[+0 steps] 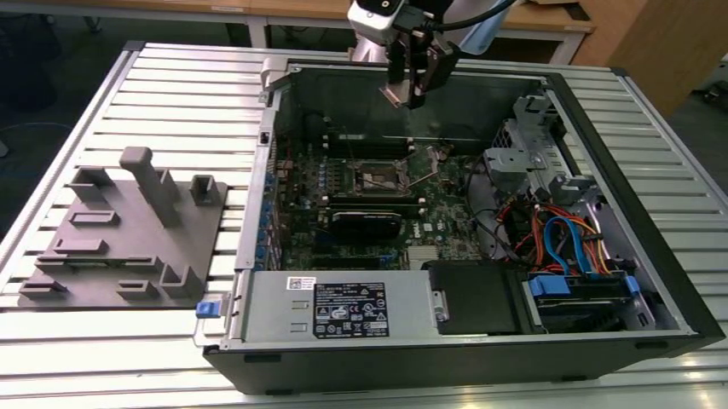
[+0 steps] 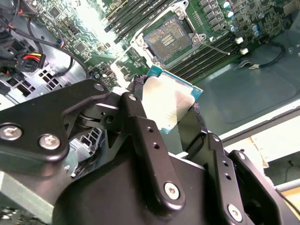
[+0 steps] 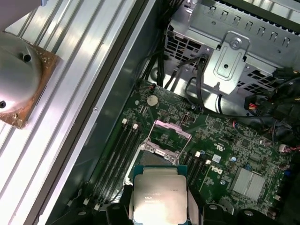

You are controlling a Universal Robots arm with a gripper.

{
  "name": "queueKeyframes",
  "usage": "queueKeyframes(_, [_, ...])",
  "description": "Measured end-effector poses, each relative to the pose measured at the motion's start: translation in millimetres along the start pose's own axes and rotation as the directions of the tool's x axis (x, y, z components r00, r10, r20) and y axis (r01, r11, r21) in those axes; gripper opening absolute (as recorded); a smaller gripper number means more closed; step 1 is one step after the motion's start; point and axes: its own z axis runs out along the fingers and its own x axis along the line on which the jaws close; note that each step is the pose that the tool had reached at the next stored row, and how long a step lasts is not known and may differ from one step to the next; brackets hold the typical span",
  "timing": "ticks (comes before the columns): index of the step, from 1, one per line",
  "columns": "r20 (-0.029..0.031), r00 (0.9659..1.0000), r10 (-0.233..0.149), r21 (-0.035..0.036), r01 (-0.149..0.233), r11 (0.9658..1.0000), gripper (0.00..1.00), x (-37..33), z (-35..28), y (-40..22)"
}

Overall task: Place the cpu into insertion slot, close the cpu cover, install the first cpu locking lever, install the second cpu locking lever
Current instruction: 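Place the cpu into insertion slot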

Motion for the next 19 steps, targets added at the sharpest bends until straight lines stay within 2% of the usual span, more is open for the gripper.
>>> queueKeyframes(4, [0.0028,0.9995,0.033,-0.0006,-0.033,0.9995,0.54,0.0,0.0,0.0])
queueKeyframes(19, [0.0032,0.9993,0.037,-0.0008,-0.037,0.9993,0.54,0.0,0.0,0.0])
